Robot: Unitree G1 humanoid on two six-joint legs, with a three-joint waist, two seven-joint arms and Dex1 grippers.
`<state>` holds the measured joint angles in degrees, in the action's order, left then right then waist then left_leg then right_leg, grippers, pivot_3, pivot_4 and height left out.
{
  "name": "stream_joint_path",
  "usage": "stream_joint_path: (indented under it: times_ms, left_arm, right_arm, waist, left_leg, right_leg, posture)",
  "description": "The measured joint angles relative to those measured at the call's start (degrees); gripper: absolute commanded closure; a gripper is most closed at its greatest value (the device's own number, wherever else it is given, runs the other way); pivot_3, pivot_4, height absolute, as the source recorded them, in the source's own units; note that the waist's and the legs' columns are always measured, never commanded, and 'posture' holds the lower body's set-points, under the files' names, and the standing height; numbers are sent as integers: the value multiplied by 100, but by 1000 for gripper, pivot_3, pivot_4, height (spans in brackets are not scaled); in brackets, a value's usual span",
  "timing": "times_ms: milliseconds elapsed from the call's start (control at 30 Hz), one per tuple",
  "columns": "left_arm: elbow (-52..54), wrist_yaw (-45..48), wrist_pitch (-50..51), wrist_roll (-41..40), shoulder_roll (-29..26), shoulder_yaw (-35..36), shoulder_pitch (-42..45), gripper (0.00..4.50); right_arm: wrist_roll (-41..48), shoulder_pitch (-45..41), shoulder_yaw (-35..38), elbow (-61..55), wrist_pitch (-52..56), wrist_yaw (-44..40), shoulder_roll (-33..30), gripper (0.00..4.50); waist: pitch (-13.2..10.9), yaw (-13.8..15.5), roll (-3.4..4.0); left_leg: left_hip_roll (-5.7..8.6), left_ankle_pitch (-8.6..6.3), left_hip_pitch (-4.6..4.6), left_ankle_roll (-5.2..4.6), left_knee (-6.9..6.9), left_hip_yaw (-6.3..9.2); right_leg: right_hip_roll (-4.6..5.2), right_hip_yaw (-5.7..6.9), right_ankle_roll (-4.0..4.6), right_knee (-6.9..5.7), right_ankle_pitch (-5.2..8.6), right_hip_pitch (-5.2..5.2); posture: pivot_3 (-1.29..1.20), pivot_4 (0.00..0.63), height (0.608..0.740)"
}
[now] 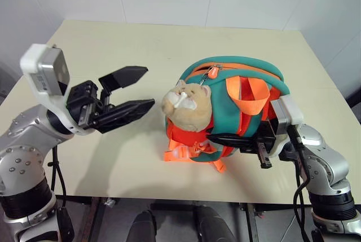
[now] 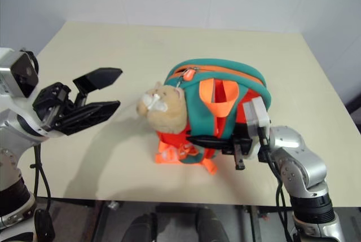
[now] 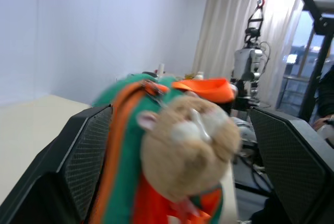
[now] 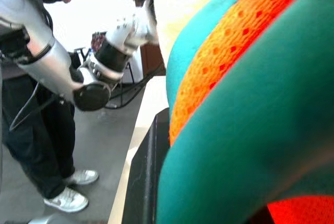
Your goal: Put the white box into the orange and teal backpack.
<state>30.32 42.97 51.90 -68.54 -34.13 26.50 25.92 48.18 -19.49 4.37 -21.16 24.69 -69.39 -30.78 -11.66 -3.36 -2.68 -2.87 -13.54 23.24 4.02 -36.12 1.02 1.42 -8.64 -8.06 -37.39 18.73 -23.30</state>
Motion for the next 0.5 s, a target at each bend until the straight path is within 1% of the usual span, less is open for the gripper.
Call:
stream_joint_path:
  times_ms: [100,233,500]
  left_arm:
    - [50,-93,-74,-187,-6,-178,-14,33]
    - [13,-75,-162,-177,-95,-547,159,33]
    - [-378,279,-260,401,-326,-1487,627,33]
  right_arm:
    - [78,40,60,10,-18,-9,17,4500]
    - [76,59,60,12,-42,-30,16,4500]
    - [39,108,40,11,-114,-127,15,4500]
  waist:
    - [0,1,0]
    - [0,3,0]
    - [0,9,0]
  left_leg:
    - [2,0,-1,0,-3,-1]
    - [3,1,-1,0,-2,-1]
    - [3,0,3,-1,10,-1]
  right_leg:
    - [0,-1,-1,3,-1,4]
    - [0,-1,0,9,-1,5]
    - [0,0,-1,30,-1,5]
  posture:
    - [0,150,740]
    - [0,150,740]
    - [0,150,740]
